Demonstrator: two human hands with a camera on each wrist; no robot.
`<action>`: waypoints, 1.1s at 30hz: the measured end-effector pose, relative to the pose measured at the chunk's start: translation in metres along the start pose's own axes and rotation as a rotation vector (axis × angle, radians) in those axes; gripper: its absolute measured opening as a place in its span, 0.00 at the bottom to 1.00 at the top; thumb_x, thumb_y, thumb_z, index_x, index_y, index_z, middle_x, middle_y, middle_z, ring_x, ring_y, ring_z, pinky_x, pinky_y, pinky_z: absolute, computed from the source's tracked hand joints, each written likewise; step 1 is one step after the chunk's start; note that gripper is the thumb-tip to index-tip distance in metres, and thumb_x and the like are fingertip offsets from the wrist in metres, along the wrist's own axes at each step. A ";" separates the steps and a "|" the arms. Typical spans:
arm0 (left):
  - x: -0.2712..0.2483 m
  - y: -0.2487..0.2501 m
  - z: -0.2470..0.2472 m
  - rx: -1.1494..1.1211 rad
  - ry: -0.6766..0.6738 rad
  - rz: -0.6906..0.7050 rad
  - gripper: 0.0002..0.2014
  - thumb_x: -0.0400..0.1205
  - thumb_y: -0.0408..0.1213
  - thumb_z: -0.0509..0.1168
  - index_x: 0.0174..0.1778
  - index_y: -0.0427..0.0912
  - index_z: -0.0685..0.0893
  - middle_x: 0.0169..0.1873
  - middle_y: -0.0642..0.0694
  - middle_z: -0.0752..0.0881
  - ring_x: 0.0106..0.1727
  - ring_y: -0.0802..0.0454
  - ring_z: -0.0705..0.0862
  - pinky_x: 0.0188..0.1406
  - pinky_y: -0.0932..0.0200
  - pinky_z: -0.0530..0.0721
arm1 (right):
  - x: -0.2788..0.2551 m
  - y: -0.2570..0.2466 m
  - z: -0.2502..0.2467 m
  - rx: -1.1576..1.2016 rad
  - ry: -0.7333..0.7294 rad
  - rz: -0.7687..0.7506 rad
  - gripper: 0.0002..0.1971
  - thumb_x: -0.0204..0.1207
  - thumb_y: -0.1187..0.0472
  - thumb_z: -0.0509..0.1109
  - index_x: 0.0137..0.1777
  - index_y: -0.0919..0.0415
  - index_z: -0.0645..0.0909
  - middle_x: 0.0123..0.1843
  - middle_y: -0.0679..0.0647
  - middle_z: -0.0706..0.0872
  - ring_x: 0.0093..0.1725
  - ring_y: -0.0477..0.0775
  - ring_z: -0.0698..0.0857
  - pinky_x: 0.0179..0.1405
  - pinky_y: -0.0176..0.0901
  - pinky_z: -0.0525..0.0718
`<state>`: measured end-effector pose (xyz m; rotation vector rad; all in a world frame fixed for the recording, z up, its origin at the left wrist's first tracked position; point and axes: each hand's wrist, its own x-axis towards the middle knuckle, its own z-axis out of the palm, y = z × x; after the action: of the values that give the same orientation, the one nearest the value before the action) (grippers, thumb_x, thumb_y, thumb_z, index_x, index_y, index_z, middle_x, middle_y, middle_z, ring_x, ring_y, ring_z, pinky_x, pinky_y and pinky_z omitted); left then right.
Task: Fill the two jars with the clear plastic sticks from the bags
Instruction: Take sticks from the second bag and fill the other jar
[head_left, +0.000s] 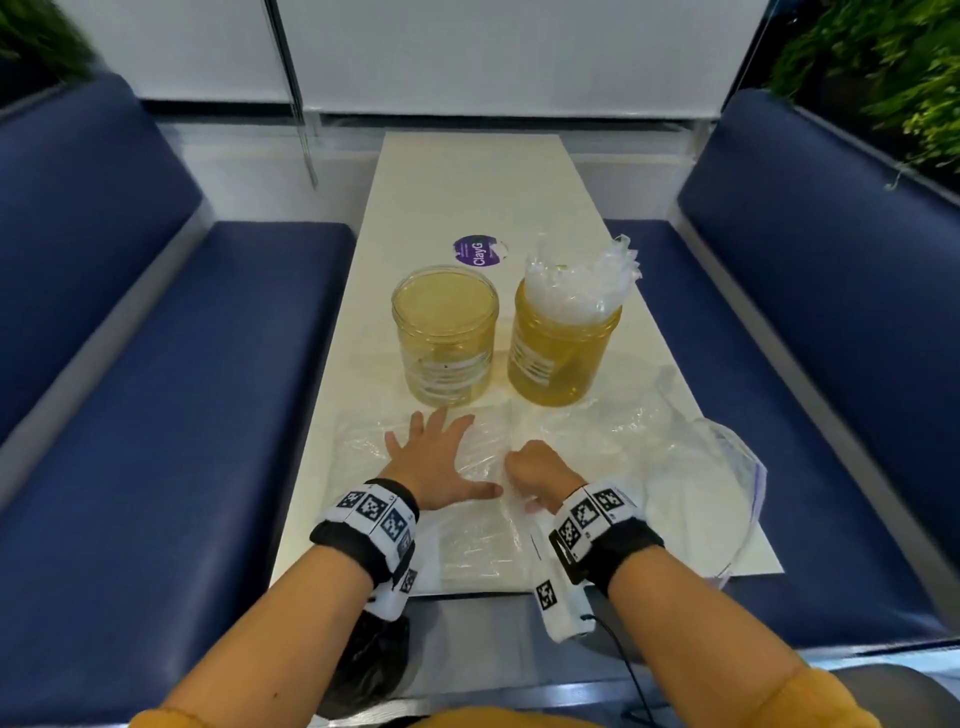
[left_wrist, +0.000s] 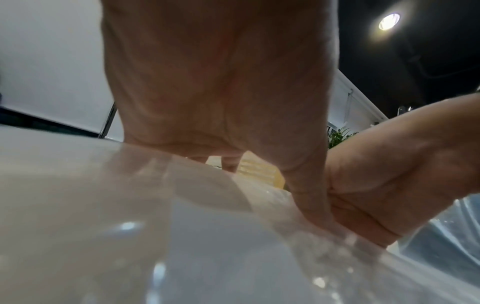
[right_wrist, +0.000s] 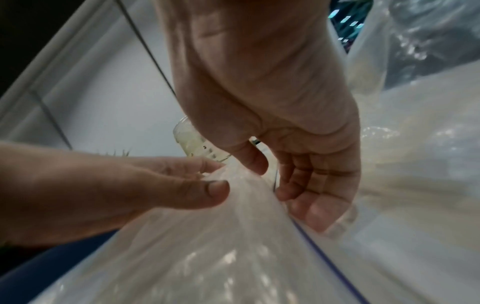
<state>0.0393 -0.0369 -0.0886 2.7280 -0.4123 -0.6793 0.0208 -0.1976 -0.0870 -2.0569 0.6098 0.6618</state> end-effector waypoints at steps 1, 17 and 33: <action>-0.002 -0.002 0.001 -0.018 0.009 0.006 0.57 0.69 0.75 0.69 0.89 0.58 0.49 0.90 0.46 0.44 0.90 0.38 0.41 0.84 0.24 0.42 | 0.000 0.000 0.000 0.068 -0.028 0.033 0.17 0.82 0.62 0.58 0.66 0.69 0.77 0.61 0.65 0.86 0.57 0.66 0.87 0.54 0.57 0.90; -0.053 0.001 -0.067 -0.580 0.432 0.347 0.38 0.80 0.69 0.64 0.85 0.61 0.64 0.78 0.59 0.73 0.79 0.63 0.69 0.80 0.54 0.70 | -0.097 -0.074 -0.019 0.486 0.076 -0.498 0.15 0.85 0.55 0.67 0.36 0.57 0.74 0.32 0.50 0.80 0.33 0.51 0.86 0.28 0.44 0.84; -0.085 0.007 -0.092 -0.806 0.482 0.239 0.18 0.86 0.59 0.62 0.47 0.47 0.80 0.43 0.49 0.90 0.37 0.61 0.82 0.39 0.63 0.78 | -0.109 -0.103 -0.018 0.500 -0.010 -0.562 0.11 0.84 0.58 0.67 0.41 0.60 0.83 0.33 0.53 0.82 0.32 0.49 0.83 0.25 0.43 0.83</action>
<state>0.0116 0.0053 0.0263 1.9331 -0.2586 -0.0649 0.0095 -0.1417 0.0526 -1.6349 0.1433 0.1620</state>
